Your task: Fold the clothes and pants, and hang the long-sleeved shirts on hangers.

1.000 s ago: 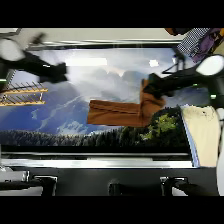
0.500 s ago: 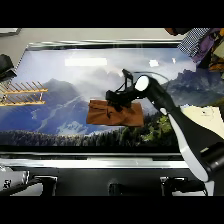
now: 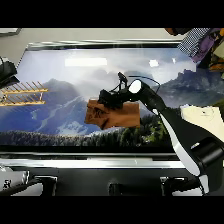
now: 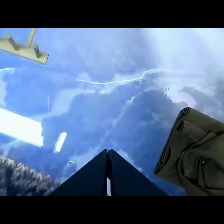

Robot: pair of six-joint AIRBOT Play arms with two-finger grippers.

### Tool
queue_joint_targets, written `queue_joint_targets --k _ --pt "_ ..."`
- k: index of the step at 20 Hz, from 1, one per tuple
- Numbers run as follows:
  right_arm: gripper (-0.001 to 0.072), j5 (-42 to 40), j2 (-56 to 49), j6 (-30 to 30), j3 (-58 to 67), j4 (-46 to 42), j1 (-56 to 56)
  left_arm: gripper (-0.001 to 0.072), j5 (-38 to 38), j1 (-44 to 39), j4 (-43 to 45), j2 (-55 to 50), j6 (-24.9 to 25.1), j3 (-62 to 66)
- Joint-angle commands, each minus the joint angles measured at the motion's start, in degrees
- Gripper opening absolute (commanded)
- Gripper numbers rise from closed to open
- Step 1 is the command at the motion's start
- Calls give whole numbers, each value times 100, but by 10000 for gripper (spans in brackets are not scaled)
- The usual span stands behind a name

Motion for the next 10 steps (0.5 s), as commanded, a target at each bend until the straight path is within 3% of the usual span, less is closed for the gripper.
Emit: queue_joint_targets --k 1,4,7,10 --pt "432 -304 208 -767 7 1095 -2 14 2 -76 -33 2 -2 -164" --pt "432 -186 645 -903 7 1143 -199 14 2 -212 -33 2 -2 -179" --pt "433 699 1099 -890 7 968 -1102 14 0 -232 -33 4 0 -179" --pt "433 1735 1432 -984 4 90 -2330 14 -26 -234 -33 7 4 -179"
